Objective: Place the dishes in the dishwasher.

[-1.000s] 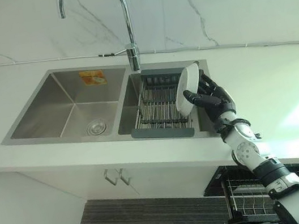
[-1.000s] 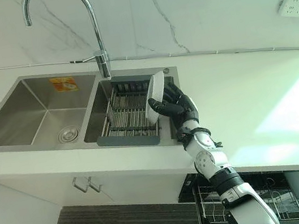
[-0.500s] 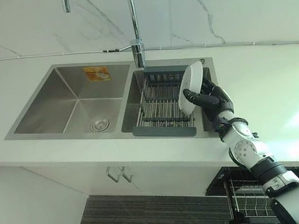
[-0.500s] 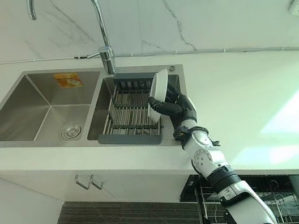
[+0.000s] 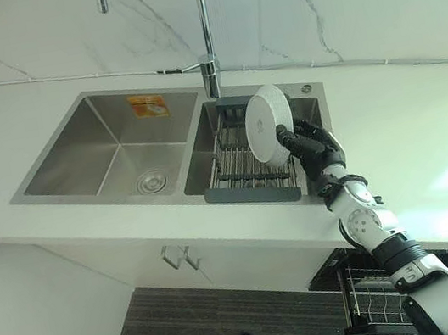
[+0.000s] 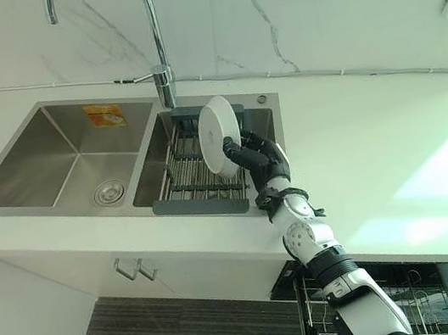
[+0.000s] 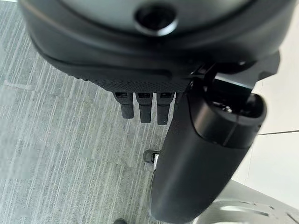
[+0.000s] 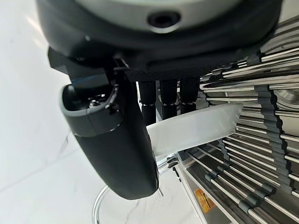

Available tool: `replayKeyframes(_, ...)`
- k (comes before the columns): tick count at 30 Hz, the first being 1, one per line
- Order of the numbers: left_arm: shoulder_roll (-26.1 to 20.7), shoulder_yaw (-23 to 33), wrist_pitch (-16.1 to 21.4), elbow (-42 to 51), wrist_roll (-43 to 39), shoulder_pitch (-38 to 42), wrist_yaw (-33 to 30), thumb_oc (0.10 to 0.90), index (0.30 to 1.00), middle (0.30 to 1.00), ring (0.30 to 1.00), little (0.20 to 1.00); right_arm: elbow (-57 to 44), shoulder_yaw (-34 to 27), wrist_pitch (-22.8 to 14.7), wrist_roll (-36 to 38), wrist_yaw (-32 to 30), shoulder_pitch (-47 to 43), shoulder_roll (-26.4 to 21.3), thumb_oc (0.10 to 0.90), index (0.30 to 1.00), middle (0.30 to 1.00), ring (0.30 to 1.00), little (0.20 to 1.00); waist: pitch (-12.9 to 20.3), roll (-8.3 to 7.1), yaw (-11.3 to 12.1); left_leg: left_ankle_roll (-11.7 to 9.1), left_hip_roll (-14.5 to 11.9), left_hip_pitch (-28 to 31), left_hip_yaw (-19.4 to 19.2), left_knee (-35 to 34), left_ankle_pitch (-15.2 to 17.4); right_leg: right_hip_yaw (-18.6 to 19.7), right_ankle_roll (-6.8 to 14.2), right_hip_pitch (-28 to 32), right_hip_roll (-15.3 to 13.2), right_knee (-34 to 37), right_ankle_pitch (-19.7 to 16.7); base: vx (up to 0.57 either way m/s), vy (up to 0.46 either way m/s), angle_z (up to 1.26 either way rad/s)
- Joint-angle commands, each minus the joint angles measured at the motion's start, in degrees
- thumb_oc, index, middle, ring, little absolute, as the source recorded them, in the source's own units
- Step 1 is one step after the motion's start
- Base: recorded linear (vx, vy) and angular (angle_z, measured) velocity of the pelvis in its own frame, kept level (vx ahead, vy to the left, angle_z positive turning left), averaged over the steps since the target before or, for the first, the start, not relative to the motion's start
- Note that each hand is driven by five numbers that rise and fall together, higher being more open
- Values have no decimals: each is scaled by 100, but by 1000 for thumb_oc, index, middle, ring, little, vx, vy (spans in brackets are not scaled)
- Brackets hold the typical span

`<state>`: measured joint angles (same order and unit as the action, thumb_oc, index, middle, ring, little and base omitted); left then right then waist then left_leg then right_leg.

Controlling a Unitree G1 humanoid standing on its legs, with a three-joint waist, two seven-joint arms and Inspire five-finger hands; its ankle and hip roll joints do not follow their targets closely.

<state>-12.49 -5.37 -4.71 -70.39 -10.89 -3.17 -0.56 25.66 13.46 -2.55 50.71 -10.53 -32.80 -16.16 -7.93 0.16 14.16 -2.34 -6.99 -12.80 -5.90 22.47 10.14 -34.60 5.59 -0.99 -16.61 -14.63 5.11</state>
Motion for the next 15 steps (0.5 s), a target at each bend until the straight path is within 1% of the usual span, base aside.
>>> replayKeyframes(1, -348, -298, -31, -113, 98, -20, 28, 800, 900, 900, 900, 900, -192, -72, -689, 21, 144, -684, -159, 400, 300, 300, 300, 300, 349, -69, 23, -190, -204, 268, -355, -528, 2, 395, 586, 307, -435, -256, 427, -83, -45, 0)
replayKeyframes(3, -343, -298, -55, -86, 94, -6, 19, 800, 900, 900, 900, 900, -312, -85, -733, 106, 178, -664, -171, 400, 300, 300, 300, 300, 349, -74, -8, -190, -218, 286, -380, -528, 7, 412, 585, 290, -429, -256, 420, -75, -40, -1)
replayKeyframes(7, -331, -261, -103, -21, 140, 19, 27, 800, 900, 900, 900, 900, -831, -141, -848, 322, 353, -562, -193, 400, 300, 300, 300, 300, 354, -89, -147, -190, -273, 370, -478, -528, 21, 481, 579, 225, -397, -256, 395, -60, -33, -9)
replayKeyframes(9, -298, -259, -145, 8, 180, 35, -1, 800, 900, 900, 900, 900, -1218, -168, -941, 806, 678, -443, -148, 400, 300, 300, 300, 300, 357, -105, -256, -189, -311, 430, -544, -528, 36, 544, 576, 175, -367, -256, 387, -49, -48, -16)
replayKeyframes(11, -297, -244, -188, 22, 263, 52, 18, 800, 900, 900, 900, 900, -1673, -180, -1110, 1522, 1248, -313, -61, 400, 300, 300, 300, 300, 365, -119, -358, -194, -354, 484, -612, -528, 40, 609, 582, 132, -336, -256, 383, -40, -55, -19)
replayKeyframes(12, -305, -254, -200, -4, 257, 78, 17, 800, 900, 900, 900, 900, -2039, -194, -1102, 1761, 1356, -251, -21, 400, 300, 300, 300, 300, 374, -124, -428, -195, -382, 526, -659, -528, 51, 657, 590, 104, -314, -256, 382, -25, -58, -30)
replayKeyframes(14, -298, -299, -213, -42, 323, 136, 23, 800, 900, 900, 900, 900, -2479, -233, -1219, 1936, 1498, -165, 30, 400, 300, 300, 300, 300, 385, -131, -528, -193, -410, 591, -712, -528, 77, 740, 601, 67, -271, -256, 387, -54, -54, -37)
replayKeyframes(15, -293, -324, -221, -59, 315, 170, 7, 800, 900, 900, 900, 900, -2756, -287, -1239, 2068, 1545, -122, 27, 400, 300, 300, 300, 300, 379, -132, -606, -139, -427, 558, -794, -528, -33, 742, 540, -24, -254, -256, 291, -88, -51, -40)
